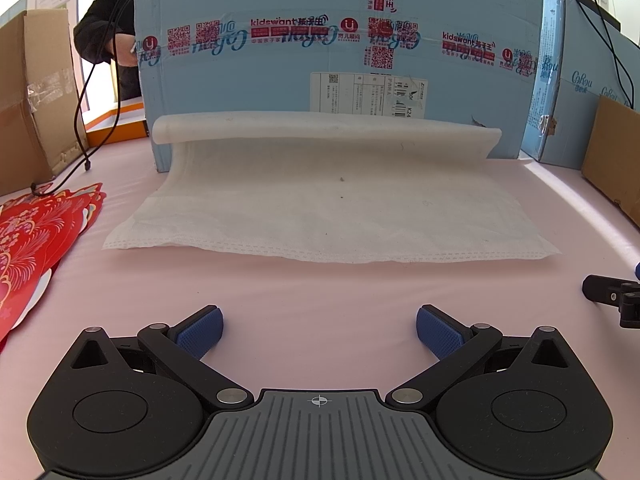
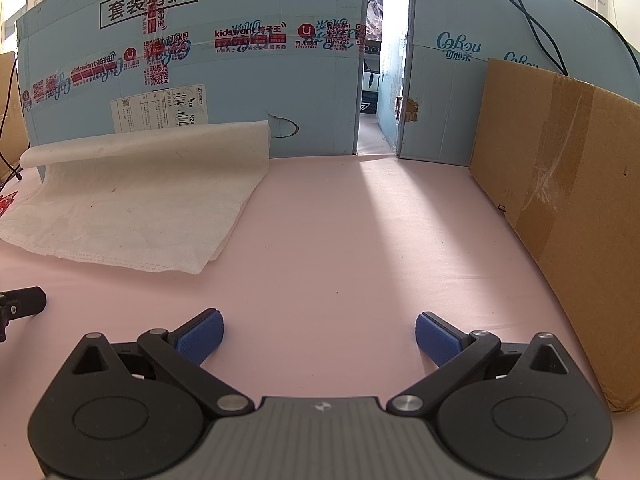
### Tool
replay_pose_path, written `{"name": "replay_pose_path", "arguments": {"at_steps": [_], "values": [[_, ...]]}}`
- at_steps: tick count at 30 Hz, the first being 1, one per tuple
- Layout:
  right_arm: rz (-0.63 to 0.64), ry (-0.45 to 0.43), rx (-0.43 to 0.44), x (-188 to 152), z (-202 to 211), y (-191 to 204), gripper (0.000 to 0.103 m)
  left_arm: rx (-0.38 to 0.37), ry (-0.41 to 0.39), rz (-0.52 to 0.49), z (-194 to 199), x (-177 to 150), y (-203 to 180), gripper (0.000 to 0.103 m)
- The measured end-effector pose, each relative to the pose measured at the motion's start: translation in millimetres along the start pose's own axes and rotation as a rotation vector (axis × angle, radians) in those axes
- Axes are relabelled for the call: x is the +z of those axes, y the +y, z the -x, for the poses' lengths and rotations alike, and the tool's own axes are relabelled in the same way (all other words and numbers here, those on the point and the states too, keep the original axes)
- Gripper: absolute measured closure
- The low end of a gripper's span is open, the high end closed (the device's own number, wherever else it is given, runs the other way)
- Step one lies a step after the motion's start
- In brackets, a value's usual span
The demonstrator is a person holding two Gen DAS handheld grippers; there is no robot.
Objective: Fold shopping bag
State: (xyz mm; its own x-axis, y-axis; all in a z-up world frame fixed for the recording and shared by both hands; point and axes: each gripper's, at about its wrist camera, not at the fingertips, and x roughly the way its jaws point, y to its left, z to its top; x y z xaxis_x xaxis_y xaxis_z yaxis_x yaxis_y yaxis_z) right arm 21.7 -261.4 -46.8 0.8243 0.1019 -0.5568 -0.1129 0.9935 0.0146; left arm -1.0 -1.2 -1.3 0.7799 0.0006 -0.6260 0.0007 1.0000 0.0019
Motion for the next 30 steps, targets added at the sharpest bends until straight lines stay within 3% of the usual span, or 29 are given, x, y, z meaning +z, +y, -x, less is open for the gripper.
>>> {"name": "replay_pose_path", "arguments": {"at_steps": [16,21,25,30], "values": [[0.001,0.001,-0.001,-0.9,1.6,1.0,0.0,0.008,0.019,-0.003,-1.8,3.1,-1.2,0.0],[0.007,0.005,0.007,3.1,-0.5,-2.0,0.0,-0.004,0.006,0.045,4.2,4.8,6.3,0.0],[0.097,-0.043,0.019,6.0,10.2,6.2,0.0,-0.012,-0.001,0.098,13.5,9.7,20.1,0.0],[0.314,-0.083,0.1,13.3,19.2,27.4,0.002,-0.001,0.009,0.166,23.6,11.7,37.9,0.0]]}}
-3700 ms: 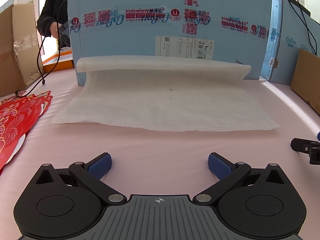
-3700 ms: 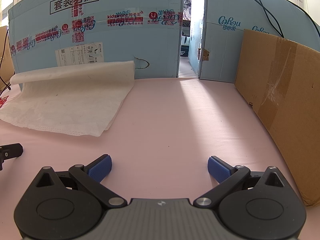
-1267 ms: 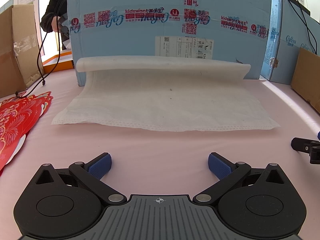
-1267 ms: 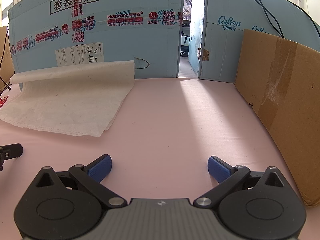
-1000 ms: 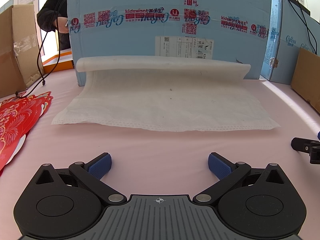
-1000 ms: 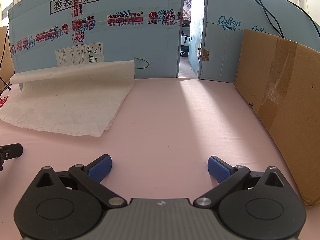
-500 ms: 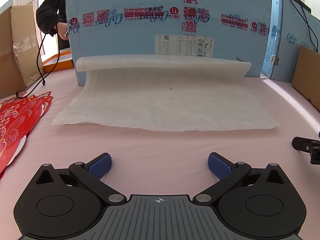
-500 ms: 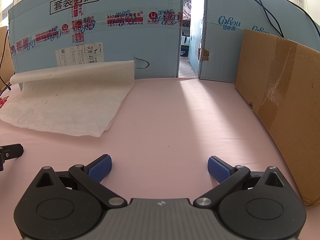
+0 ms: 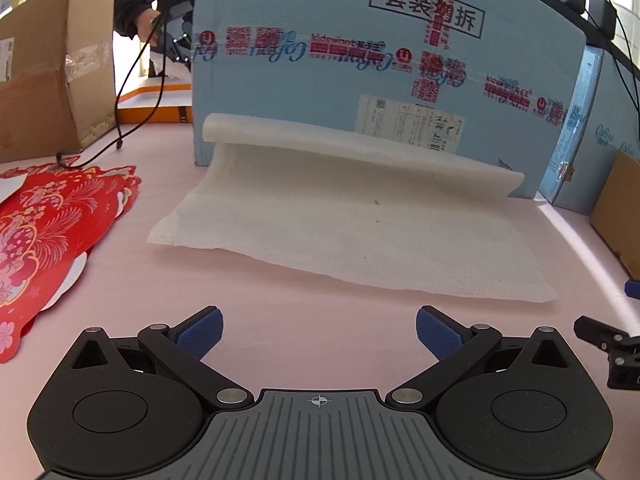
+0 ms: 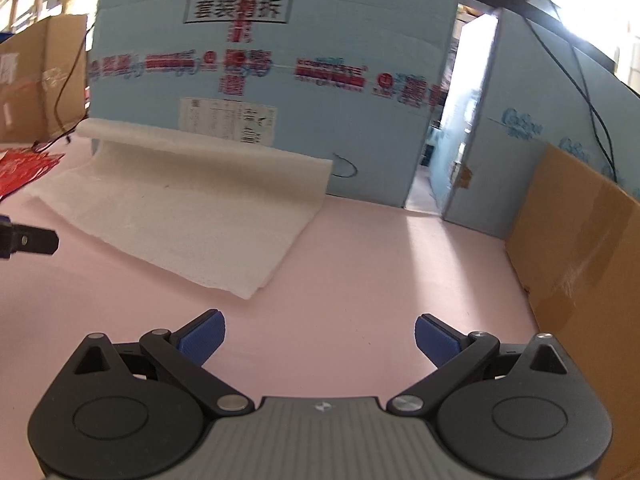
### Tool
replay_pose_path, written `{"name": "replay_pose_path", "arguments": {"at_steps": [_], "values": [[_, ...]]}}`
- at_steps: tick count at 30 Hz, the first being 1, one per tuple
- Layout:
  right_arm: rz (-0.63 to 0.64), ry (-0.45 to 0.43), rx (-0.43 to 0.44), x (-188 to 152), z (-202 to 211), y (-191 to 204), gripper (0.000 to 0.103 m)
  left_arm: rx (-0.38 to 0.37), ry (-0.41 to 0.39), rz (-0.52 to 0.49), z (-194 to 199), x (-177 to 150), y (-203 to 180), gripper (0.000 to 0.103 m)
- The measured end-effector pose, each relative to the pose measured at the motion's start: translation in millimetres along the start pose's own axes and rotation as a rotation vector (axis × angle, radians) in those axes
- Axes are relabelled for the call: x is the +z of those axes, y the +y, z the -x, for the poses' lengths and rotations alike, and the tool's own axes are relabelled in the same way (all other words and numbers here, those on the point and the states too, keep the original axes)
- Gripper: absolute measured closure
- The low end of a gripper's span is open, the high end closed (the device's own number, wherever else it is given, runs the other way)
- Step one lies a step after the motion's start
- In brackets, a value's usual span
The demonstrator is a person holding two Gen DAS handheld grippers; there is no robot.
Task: Fold shopping bag
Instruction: 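Move the right gripper to the white bag's edge and close on it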
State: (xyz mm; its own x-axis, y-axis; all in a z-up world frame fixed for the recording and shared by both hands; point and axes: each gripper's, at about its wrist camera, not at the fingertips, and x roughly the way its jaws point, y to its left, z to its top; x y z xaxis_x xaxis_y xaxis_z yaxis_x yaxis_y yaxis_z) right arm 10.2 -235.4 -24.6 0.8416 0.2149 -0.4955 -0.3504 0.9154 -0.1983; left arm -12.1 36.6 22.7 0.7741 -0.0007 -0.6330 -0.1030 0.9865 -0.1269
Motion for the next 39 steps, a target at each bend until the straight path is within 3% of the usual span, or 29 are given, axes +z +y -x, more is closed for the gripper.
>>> {"name": "replay_pose_path", "arguments": {"at_steps": [6,12,15,21,22,24,25,26,32,35,39], "values": [[0.27,-0.008,0.011,10.7,-11.7,32.2,0.008,0.013,-0.006,0.024,10.2,-2.0,7.9,0.0],[0.579,-0.134,0.004,10.5,-22.8,72.0,0.022,0.01,-0.005,0.057,13.5,-6.4,12.6,0.0],[0.648,-0.163,0.014,13.2,-31.3,85.0,0.028,0.004,0.004,0.067,14.1,-8.2,12.4,0.0],[0.692,-0.184,0.086,27.2,-47.7,106.2,0.05,-0.003,0.021,0.105,19.5,-16.0,17.2,0.0],[0.702,-0.189,0.095,28.4,-47.8,108.7,0.058,-0.002,0.024,0.116,20.3,-17.5,18.6,0.0],[0.704,-0.181,0.124,34.0,-48.6,113.3,0.072,-0.005,0.029,0.142,21.0,-18.9,21.4,0.0],[0.698,-0.173,0.135,36.4,-49.0,114.5,0.089,-0.007,0.031,0.156,21.1,-19.4,22.8,0.0],[0.683,-0.169,0.139,39.1,-49.0,114.0,0.093,-0.01,0.031,0.17,21.3,-19.7,24.0,0.0],[0.481,-0.153,0.178,72.5,-41.8,98.0,0.097,-0.055,0.023,0.265,18.8,-15.4,27.6,0.0],[0.392,-0.167,0.188,88.1,-29.2,86.0,0.097,-0.096,0.012,0.346,8.9,-8.8,28.8,0.001],[0.294,-0.172,0.181,105.0,-21.6,72.3,0.097,-0.124,-0.014,0.508,-14.7,1.5,39.1,0.009]]}}
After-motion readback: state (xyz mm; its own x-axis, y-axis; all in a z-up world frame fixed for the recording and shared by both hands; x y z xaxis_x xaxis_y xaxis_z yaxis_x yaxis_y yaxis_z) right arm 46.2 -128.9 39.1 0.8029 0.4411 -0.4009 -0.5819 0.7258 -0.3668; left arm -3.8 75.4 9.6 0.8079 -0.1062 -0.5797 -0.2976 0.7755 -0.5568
